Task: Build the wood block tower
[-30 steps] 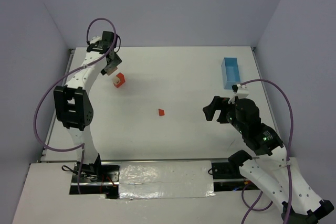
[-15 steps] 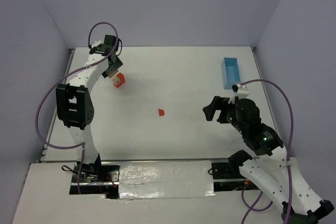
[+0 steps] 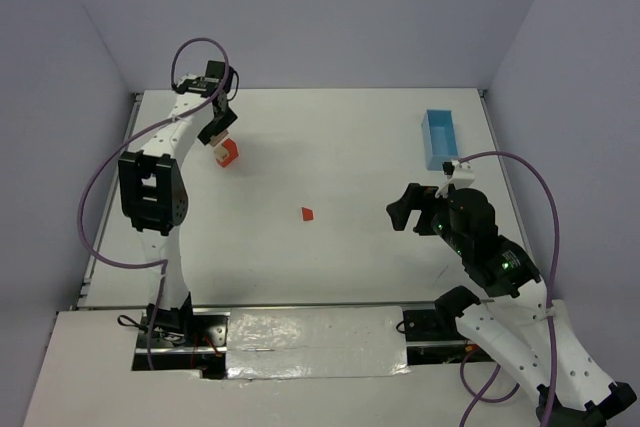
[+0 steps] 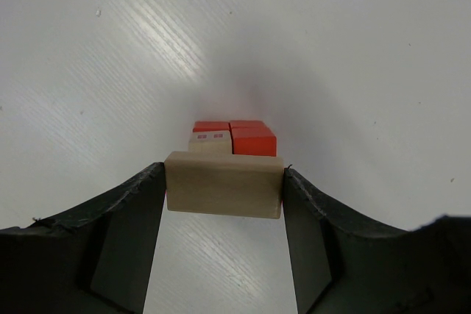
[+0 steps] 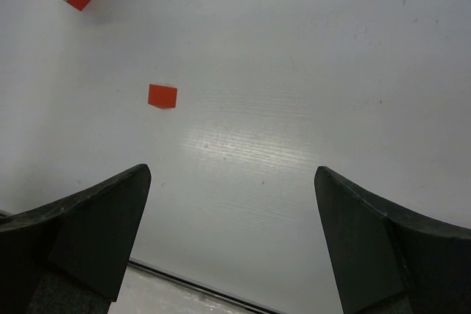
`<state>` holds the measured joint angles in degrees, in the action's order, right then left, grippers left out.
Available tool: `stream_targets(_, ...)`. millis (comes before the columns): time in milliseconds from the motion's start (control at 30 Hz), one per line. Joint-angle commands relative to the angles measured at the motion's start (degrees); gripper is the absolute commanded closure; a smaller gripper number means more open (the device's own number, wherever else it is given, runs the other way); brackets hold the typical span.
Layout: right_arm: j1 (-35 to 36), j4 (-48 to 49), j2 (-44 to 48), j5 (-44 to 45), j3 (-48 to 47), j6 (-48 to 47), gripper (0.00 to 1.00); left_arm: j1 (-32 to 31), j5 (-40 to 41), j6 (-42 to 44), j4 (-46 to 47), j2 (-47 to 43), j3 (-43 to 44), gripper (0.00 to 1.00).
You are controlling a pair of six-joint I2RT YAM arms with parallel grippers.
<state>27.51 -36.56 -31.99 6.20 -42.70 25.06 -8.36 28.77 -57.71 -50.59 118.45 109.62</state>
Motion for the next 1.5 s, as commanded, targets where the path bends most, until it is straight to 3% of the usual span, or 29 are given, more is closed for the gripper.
stream_targets(0,0.35,2.28,0.43,-0.04,0.42,-0.01,0.00,-0.69,2.16,-3.89,-2.76,-1.03,0.77,1.00)
stream_targets(500,0.44,3.77,0.17,-4.08,3.50,1.49,0.00,-2.10,2.70,-3.90,-4.08,1.95,4.54,1.00)
stream_targets(1467,0.44,4.30,-0.18,-3.12,3.94,1.48,0.00,-0.60,0.93,-0.38,-3.55,6.35,6.31,1.00)
